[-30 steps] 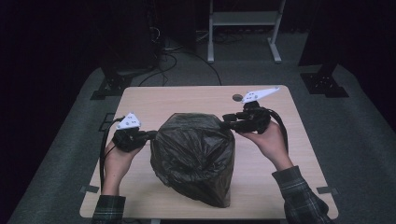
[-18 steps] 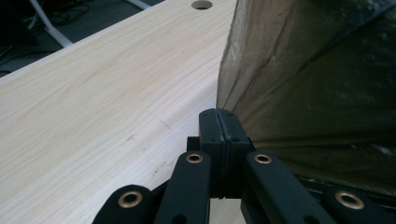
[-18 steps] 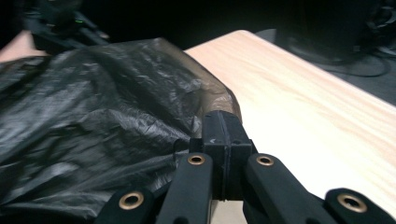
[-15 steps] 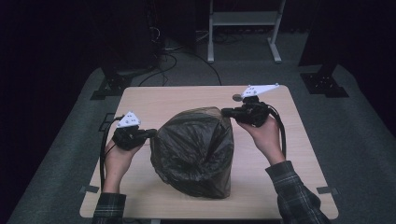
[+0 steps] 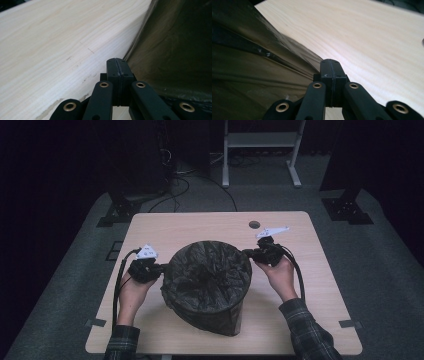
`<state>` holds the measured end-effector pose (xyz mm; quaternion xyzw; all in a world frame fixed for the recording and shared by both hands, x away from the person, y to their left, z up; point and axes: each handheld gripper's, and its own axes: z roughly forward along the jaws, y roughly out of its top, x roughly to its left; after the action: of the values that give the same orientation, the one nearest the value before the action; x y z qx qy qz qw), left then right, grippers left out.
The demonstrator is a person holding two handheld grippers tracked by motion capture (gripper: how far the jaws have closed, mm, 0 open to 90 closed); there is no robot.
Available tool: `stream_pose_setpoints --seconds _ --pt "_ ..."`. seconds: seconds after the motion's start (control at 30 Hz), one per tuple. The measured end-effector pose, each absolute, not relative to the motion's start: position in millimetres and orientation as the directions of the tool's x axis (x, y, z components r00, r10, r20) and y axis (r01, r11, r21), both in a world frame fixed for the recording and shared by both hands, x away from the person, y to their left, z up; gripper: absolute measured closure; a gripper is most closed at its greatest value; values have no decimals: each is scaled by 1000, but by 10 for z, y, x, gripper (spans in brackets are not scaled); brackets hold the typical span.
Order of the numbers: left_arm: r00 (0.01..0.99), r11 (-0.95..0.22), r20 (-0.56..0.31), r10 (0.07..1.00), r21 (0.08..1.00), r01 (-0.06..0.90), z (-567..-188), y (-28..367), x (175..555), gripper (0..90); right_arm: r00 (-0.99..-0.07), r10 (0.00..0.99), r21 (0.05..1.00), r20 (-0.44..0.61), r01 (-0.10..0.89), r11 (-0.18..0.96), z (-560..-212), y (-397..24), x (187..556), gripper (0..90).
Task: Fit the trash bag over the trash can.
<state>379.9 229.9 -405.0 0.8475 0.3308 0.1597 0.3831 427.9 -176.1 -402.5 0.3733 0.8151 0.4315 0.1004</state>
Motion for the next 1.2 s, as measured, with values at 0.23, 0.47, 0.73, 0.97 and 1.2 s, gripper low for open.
stream_pose_setpoints --seconds 0.23,0.47,0.73,0.97,1.2 --pt "730 -479 16 684 764 432 -4067 2312 3790 867 -693 706 769 144 528 361 -4159 -1749 4269 801" --pt "724 -409 -3 690 823 394 -3838 2510 3669 622 -693 711 823 120 470 319 -3758 -1868 4139 512" --pt "726 -435 8 688 805 403 -3769 2660 3379 251 -731 677 874 93 385 296 -3290 -1965 3888 327" --pt "748 -485 27 663 777 402 -3913 2690 3029 70 -808 584 909 81 300 288 -2985 -1916 3638 185" --pt "791 -538 55 610 761 362 -4154 2620 2758 0 -877 480 905 14 216 367 -2813 -1684 3448 121"
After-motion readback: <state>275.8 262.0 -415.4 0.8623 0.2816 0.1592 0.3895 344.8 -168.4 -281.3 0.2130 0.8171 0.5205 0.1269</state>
